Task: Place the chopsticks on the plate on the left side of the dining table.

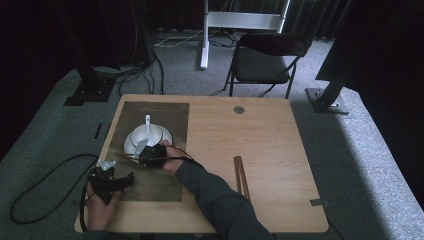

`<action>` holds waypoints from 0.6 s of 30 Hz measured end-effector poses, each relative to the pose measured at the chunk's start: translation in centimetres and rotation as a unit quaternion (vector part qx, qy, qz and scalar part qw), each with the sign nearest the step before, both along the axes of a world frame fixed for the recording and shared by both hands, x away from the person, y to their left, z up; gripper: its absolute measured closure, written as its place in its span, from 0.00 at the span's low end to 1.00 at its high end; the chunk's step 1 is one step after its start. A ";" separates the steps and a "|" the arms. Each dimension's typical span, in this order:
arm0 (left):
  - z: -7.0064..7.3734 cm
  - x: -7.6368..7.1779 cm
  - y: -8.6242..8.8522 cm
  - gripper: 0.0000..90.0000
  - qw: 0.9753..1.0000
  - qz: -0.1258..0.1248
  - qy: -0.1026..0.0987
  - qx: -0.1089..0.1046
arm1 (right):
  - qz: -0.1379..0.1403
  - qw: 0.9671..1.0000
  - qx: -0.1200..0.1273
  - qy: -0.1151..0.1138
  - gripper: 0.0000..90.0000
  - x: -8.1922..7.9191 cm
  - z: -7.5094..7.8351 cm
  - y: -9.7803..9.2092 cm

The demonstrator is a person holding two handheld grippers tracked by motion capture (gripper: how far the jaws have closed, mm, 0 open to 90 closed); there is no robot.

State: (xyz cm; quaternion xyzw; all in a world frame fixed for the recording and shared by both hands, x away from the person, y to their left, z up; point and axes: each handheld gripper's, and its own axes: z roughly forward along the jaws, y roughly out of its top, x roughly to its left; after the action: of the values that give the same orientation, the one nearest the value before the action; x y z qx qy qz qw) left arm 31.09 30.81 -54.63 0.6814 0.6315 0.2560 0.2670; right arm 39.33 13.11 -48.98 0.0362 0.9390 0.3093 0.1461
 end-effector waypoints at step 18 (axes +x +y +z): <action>0.0 0.0 0.0 0.00 1.000 0.000 -0.001 0.000 | -0.002 1.000 -0.008 -0.006 0.94 0.1 -0.4 0.3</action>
State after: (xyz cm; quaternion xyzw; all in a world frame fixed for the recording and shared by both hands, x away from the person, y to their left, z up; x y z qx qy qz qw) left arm 31.09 30.80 -54.66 0.6808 0.6314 0.2571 0.2679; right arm 39.45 13.38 -49.43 0.0353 0.9405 0.3017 0.1526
